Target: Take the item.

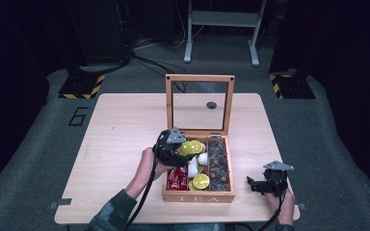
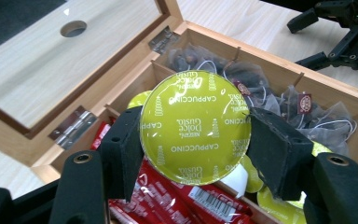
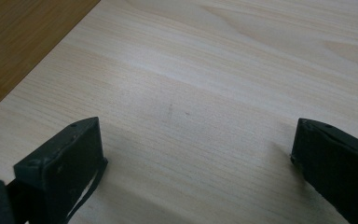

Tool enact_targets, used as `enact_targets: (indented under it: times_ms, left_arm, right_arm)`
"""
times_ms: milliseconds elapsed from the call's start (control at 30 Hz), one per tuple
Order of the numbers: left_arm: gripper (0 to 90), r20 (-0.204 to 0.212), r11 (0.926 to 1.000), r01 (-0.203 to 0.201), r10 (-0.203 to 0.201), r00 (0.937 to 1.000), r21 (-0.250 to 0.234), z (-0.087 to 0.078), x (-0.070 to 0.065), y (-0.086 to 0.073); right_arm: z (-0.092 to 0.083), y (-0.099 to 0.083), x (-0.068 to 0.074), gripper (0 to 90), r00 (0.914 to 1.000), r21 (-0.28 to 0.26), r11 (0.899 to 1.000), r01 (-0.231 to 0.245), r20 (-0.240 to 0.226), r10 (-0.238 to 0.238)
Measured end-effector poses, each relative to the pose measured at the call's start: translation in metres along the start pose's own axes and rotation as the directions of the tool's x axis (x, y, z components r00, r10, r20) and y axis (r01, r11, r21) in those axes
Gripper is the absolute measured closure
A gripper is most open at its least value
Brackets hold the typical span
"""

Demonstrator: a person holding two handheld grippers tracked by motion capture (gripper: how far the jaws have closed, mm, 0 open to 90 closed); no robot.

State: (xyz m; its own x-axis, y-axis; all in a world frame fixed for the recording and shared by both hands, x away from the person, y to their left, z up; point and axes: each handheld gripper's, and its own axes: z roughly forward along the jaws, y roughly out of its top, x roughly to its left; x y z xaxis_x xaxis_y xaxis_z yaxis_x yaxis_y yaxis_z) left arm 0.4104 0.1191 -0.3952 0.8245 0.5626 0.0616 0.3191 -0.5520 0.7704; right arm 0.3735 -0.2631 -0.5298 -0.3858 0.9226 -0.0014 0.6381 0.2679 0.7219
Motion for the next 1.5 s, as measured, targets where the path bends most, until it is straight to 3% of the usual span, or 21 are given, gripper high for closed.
enact_targets:
  times_ms: [200, 700, 1167, 1500]
  left_arm:
    - [38.6, -0.018, 1.0000, 0.000, 0.000, 0.9998, -0.006, -0.009, 0.006, -0.001]
    - [38.7, -0.076, 0.9978, 0.049, -0.052, 0.9958, -0.044, -0.040, 0.026, -0.012]
    - [38.7, -0.128, 0.9910, 0.101, -0.112, 0.9855, -0.087, -0.066, 0.047, -0.030]
    - [38.7, -0.180, 0.9907, 0.107, -0.121, 0.9762, -0.084, -0.082, 0.059, -0.040]
  right_arm:
    - [0.000, 0.000, 0.000, 1.4, 1.0000, 0.000, 1.000, 0.000, 0.000, 0.000]
    - [0.000, 0.000, 0.000, 1.4, 1.0000, 0.000, 1.000, 0.001, 0.000, -0.001]
    - [0.000, 0.000, 0.000, 1.4, 1.0000, 0.002, 1.000, -0.003, 0.003, 0.003]
    - [0.000, 0.000, 0.000, 1.4, 1.0000, 0.002, 1.000, -0.003, 0.003, 0.003]
